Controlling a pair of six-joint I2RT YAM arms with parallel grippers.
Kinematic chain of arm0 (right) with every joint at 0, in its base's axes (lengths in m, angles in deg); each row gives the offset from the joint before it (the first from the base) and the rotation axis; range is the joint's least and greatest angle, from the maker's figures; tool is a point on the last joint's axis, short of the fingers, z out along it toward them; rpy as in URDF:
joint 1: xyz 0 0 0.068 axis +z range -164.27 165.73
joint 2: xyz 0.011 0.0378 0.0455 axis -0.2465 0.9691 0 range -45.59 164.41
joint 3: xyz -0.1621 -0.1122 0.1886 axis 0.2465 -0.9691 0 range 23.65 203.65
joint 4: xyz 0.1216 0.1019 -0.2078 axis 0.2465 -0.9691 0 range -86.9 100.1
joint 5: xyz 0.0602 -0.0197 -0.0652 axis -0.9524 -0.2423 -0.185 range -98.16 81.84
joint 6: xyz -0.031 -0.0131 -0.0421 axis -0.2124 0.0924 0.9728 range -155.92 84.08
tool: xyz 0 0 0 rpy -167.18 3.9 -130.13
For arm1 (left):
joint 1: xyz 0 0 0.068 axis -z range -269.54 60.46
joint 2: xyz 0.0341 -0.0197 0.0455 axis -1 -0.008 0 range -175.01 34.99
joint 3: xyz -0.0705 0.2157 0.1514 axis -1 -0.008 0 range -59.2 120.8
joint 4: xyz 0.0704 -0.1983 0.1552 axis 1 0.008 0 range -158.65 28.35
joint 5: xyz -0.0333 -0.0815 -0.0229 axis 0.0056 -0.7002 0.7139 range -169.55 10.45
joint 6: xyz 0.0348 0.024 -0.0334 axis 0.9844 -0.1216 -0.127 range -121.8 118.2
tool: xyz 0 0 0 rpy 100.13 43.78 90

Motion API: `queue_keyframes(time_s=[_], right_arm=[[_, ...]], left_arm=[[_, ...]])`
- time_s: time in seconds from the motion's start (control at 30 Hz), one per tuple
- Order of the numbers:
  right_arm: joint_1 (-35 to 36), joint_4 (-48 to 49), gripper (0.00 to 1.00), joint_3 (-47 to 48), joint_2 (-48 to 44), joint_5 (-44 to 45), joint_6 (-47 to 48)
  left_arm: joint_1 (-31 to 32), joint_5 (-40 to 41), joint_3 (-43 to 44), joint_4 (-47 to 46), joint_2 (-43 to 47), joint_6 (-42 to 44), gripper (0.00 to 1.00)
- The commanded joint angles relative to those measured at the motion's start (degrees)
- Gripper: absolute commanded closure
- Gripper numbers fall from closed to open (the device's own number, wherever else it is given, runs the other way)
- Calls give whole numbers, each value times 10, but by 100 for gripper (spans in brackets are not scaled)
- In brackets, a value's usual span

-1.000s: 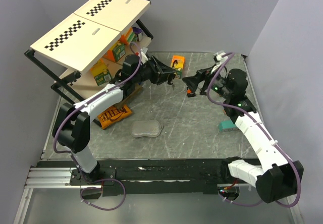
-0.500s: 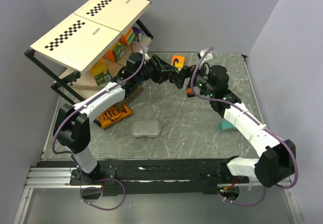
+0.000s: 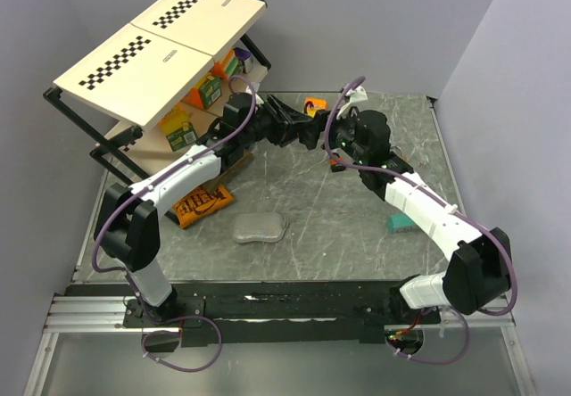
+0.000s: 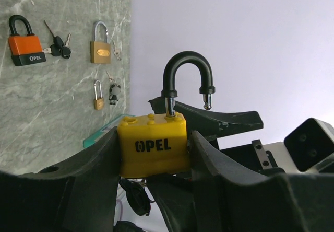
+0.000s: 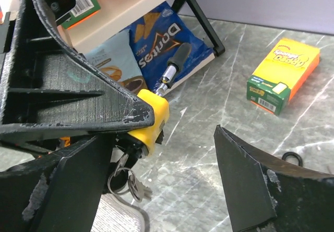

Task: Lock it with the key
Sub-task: Pick up the lock from the center of the board.

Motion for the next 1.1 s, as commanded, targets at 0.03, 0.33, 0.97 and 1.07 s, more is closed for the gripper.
queue_keyframes(time_s=[0.03, 0.33, 0.97, 1.07], right_arm=[[5, 28, 17, 35, 21, 31, -26], [25, 16, 29, 60, 54, 84, -16], [4, -5, 100, 52, 8, 3, 6], [-24, -13, 100, 29, -36, -33, 20]], left_arm=[[5, -2, 25, -62, 24, -51, 99], [8, 9, 25, -52, 21, -75, 99], [-2, -23, 17, -47, 28, 4, 40], [-25, -56, -1, -57, 43, 39, 18]])
